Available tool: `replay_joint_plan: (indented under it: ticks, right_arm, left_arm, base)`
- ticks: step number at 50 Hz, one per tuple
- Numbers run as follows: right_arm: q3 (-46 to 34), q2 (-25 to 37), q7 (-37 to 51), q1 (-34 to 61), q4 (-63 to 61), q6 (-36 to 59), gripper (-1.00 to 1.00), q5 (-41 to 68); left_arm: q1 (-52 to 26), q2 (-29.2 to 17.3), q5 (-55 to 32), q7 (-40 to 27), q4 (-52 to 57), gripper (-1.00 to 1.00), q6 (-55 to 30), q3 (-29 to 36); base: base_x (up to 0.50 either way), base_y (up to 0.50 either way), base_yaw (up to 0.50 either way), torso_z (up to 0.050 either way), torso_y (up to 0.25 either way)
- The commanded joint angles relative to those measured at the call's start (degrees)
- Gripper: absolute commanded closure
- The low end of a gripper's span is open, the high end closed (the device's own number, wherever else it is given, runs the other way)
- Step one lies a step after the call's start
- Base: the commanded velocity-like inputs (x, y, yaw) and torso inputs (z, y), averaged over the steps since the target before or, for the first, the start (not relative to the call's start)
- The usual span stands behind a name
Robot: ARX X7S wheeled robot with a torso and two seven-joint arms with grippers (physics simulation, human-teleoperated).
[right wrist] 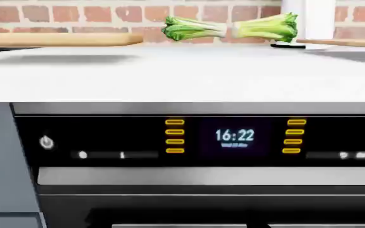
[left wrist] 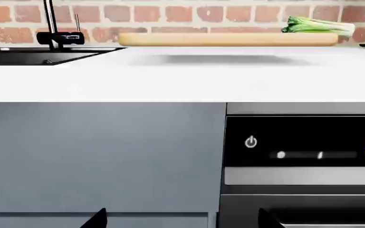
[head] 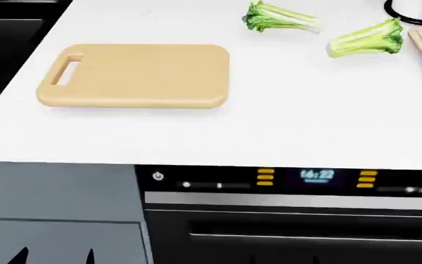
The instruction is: Place the celery and the celery on separate cutting boards.
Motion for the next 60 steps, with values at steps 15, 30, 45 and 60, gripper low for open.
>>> replay_joint_plan:
  ticks: [15, 30, 45, 60]
  right_arm:
    - [-3.6, 3.1, 4.2, -0.7, -1.1, -0.1, -1.0, 1.9]
    - [-5.5, 4.5, 5.5, -0.8, -1.1, 0.6, -1.0, 2.5]
    - [-6.5, 5.5, 6.9, -0.4, -0.9, 0.7, -1.0, 3.2]
    - [-7.4, 6.3, 8.1, -0.2, -0.7, 0.5, -1.0, 3.9]
  left_arm:
    - [-0.1, -3.1, -1.8, -4.0, 0.3, -1.0, -0.2, 4.1]
    - [0.1, -4.5, -2.9, -5.8, 0.6, -1.0, -0.1, 5.1]
    - [-0.7, -5.1, -2.3, -7.6, -0.6, -1.0, 0.6, 6.8]
    - [0.4, -6.4, -5.5, -7.2, -0.3, -1.0, 3.3, 7.0]
  base:
    - [0.0, 0.0, 0.0, 0.0, 0.0]
    - [0.0, -0.1, 0.0, 0.0, 0.0]
    - [0.0, -0.5, 0.0, 0.0, 0.0]
    - [0.0, -0.5, 0.0, 0.0, 0.0]
